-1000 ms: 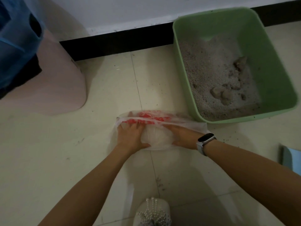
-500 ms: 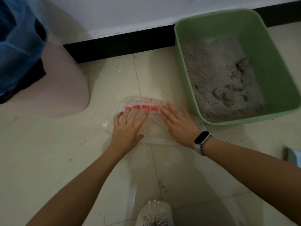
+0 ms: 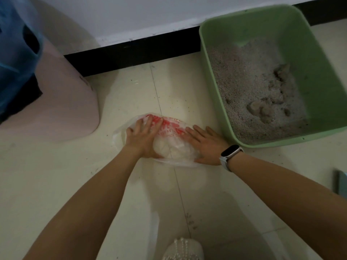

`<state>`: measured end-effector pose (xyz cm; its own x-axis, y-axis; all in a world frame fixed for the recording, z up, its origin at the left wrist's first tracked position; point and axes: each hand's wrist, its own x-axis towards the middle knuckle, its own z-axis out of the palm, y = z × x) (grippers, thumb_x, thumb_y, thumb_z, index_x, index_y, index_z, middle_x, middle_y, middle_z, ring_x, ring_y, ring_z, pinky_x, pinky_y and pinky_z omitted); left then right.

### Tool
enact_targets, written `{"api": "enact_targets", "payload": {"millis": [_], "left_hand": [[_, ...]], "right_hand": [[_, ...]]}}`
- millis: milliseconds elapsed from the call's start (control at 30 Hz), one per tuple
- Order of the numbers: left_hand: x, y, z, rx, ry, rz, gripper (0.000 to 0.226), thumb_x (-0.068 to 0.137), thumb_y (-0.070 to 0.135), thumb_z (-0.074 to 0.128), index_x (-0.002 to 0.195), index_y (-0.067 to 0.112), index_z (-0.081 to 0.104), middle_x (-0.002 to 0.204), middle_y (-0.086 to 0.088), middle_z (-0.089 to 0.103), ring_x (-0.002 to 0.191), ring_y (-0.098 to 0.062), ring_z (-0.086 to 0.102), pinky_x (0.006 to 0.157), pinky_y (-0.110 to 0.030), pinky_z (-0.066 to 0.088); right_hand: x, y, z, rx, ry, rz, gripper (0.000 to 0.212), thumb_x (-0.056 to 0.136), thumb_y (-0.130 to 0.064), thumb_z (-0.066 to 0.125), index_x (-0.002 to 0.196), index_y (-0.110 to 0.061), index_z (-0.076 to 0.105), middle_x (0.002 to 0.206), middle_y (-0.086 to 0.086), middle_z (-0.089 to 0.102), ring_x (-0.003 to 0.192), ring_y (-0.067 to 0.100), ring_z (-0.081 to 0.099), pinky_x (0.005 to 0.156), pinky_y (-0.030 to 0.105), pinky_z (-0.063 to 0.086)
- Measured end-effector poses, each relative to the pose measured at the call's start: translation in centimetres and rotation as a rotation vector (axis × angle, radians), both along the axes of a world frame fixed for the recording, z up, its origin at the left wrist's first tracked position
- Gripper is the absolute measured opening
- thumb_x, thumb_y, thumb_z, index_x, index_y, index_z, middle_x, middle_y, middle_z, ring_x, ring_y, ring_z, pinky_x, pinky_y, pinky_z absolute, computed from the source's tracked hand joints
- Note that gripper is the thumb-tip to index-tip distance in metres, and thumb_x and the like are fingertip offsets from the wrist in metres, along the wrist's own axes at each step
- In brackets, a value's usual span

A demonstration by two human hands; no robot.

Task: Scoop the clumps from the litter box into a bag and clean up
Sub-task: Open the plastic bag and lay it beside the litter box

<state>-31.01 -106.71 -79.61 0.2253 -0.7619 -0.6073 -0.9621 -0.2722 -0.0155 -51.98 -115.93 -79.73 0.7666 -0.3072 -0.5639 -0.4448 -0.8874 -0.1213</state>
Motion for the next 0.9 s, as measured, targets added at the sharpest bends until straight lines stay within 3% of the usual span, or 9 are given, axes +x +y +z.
{"api": "enact_targets", "payload": {"millis": [133,267,333,400,467,533,600,767,900], "left_hand": [[0.1,-0.5,0.4,0.057,0.015,-0.006,0.122,0.062,0.074,0.063,0.142,0.036,-0.022,0.153,-0.001,-0.027,0.141,-0.033,-0.016,0.110,-0.056,0.006],[-1.0,1.9,0.2,-0.119,0.139,0.113,0.107,0.072,0.064,0.062,0.145,0.037,-0.012,0.155,0.000,-0.021,0.142,-0.028,-0.015,0.113,-0.052,0.000],[-1.7,3.7,0.6,-0.345,0.134,0.137,0.086,0.076,0.060,0.046,0.148,0.027,0.014,0.157,-0.004,0.009,0.143,-0.027,0.010,0.112,-0.051,0.015],[-2.8,5.2,1.5,-0.575,0.107,0.137,0.070,0.075,0.050,0.039,0.135,0.016,0.047,0.141,-0.009,0.045,0.129,-0.030,0.043,0.099,-0.049,0.035],[-3.9,5.7,2.2,-0.703,0.101,0.134,0.058,0.077,0.042,0.042,0.123,0.012,0.059,0.127,-0.009,0.059,0.116,-0.030,0.055,0.092,-0.045,0.042],[-5.4,5.2,3.0,-0.760,0.141,0.113,0.052,0.080,0.037,0.043,0.121,0.011,0.060,0.125,-0.010,0.060,0.115,-0.030,0.055,0.094,-0.039,0.038],[-7.1,3.8,4.1,-0.814,0.201,0.082,0.048,0.082,0.034,0.043,0.120,0.011,0.060,0.125,-0.010,0.059,0.117,-0.027,0.052,0.097,-0.036,0.031],[-14.1,-0.8,6.9,-0.924,0.325,-0.045,0.041,0.087,0.026,0.042,0.121,0.008,0.057,0.128,-0.015,0.054,0.121,-0.025,0.041,0.097,-0.042,0.038],[-20.3,-3.3,7.7,-0.929,0.344,-0.264,0.038,0.087,0.020,0.043,0.121,0.011,0.055,0.128,-0.016,0.054,0.122,-0.028,0.042,0.099,-0.047,0.035]], "right_hand": [[-0.6,0.2,-0.2,-0.057,0.058,-0.088,0.089,0.086,-0.058,0.045,0.146,-0.025,-0.011,0.154,-0.001,-0.019,0.142,0.024,-0.015,0.113,0.050,-0.005],[-0.5,0.8,0.5,-0.035,-0.015,-0.152,0.086,0.087,-0.056,0.044,0.146,-0.025,-0.009,0.154,0.006,-0.019,0.141,0.025,-0.019,0.112,0.046,-0.011],[-0.9,1.5,1.5,-0.052,-0.160,-0.094,0.077,0.091,-0.050,0.038,0.146,-0.024,-0.009,0.155,0.009,-0.015,0.142,0.025,-0.016,0.112,0.042,-0.012],[-1.7,2.2,2.7,-0.047,-0.292,-0.076,0.065,0.092,-0.043,0.023,0.147,-0.020,-0.004,0.155,0.012,-0.003,0.143,0.028,-0.004,0.113,0.039,-0.008],[-2.9,2.6,3.8,-0.015,-0.378,-0.070,0.062,0.088,-0.036,0.021,0.146,-0.013,0.017,0.152,0.016,0.020,0.140,0.032,0.019,0.113,0.042,0.010],[-4.5,2.6,4.6,0.026,-0.466,0.008,0.053,0.087,-0.028,0.030,0.136,-0.009,0.036,0.141,0.018,0.041,0.129,0.034,0.042,0.103,0.047,0.038],[-6.4,2.6,5.6,0.054,-0.502,0.076,0.044,0.087,-0.023,0.033,0.128,-0.009,0.043,0.135,0.016,0.049,0.121,0.031,0.050,0.092,0.044,0.049],[-13.0,2.0,8.8,-0.009,-0.554,0.057,0.033,0.086,-0.017,0.038,0.117,-0.011,0.047,0.115,0.012,0.059,0.094,0.028,0.060,0.069,0.032,0.052],[-20.5,2.9,8.0,-0.155,-0.544,-0.251,0.031,0.086,-0.015,0.039,0.113,-0.009,0.051,0.110,0.013,0.060,0.092,0.030,0.059,0.071,0.036,0.052]]}}
